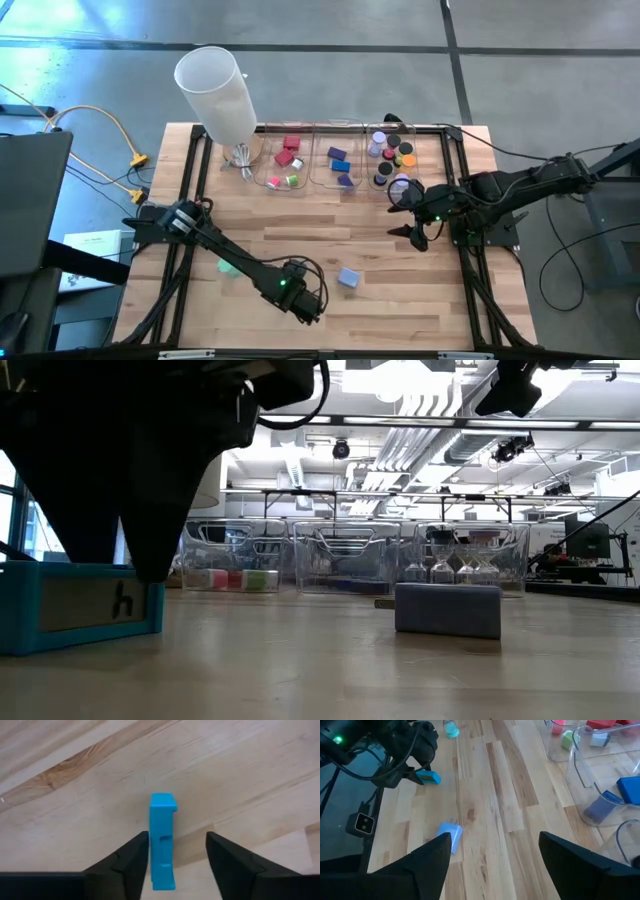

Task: Pick & Place Office items
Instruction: Put the light blue digital clock into the middle transparent bin

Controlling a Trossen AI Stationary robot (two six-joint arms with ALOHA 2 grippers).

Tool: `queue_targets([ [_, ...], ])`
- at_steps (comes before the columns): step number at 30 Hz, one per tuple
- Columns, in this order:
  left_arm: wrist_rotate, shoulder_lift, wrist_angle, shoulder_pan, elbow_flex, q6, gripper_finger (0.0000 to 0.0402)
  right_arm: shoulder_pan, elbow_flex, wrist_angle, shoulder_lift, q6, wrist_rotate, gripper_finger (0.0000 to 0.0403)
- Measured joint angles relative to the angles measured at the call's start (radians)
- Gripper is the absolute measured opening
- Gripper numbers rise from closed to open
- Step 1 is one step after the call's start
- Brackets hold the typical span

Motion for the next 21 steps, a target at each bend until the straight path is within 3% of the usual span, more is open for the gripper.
queue_targets([
  [10,0.007,0.001,-0.002,0.000,0.000,0.025,0.0087,0.061,0.000,-0.012,0.000,0.009,-0.003,0.0289],
  [21,0.111,0.066,0.016,0.039,0.001,0.152,0.0070,0.174,0.000,-0.008,0.000,0.062,0.011,0.0289],
])
